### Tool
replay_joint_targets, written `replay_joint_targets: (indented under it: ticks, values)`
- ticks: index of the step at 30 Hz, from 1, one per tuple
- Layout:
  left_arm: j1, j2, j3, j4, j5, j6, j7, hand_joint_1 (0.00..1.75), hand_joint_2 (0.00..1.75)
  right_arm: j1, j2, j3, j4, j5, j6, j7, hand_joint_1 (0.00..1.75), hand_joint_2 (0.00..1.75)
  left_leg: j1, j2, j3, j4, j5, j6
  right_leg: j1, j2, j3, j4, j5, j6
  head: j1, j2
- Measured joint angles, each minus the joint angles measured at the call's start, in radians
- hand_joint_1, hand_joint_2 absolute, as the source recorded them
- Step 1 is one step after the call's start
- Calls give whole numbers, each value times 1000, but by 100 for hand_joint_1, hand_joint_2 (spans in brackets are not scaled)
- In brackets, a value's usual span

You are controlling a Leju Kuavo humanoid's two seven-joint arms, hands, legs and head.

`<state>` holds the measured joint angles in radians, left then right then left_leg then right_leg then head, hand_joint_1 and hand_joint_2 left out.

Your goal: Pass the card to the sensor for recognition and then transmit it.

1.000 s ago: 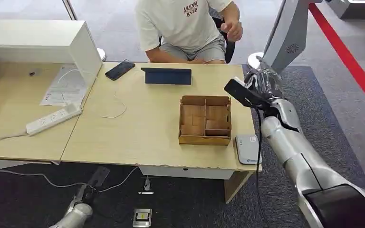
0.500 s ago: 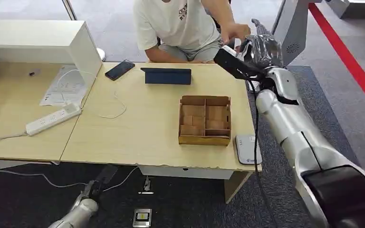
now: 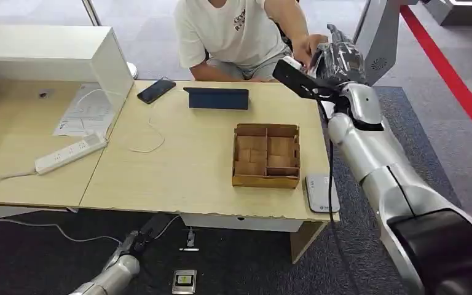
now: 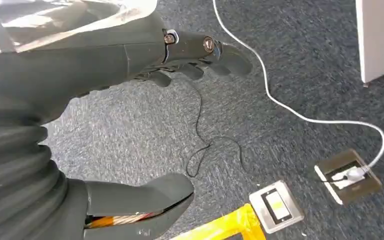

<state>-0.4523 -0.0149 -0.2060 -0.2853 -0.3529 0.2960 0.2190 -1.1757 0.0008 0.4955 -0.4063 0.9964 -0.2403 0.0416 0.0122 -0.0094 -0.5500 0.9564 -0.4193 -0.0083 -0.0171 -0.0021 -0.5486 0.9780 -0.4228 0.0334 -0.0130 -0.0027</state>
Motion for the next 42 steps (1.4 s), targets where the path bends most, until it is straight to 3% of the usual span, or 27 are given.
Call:
replay_joint_targets:
  ticks: [9,15,19,24,31,42]
  values:
    - [-6,-14,-15,0,-3,-16,0,0,175,24,-19,2,-3,-7,12,18,0,175,0,1,0,0,0,0,0,0,0,0,0,0,0,0]
    - [-10,-17,-21,0,10,-6,1,0,175,53,-35,-1,-30,-28,44,-21,0,175,0,2,0,0,0,0,0,0,0,0,1,-1,0,0]
    - [-3,-18,-20,0,63,50,-24,0,175,85,-38,-3,-75,-57,79,-41,0,175,0,2,0,0,0,0,1,0,0,0,1,-1,0,0]
    - [18,-19,7,0,197,177,-81,0,175,154,-56,-5,-194,-129,133,-46,0,175,1,2,0,0,0,0,1,0,-1,0,1,-1,0,0]
    - [61,-34,114,0,443,333,-214,0,175,237,-85,-2,-357,-202,182,-35,0,175,0,2,-1,0,0,0,1,0,-1,0,1,-1,0,0]
    - [86,-38,217,0,530,351,-233,0,175,249,-55,19,-418,-227,155,-84,0,175,1,2,-1,0,0,0,1,0,-1,0,1,-1,0,0]
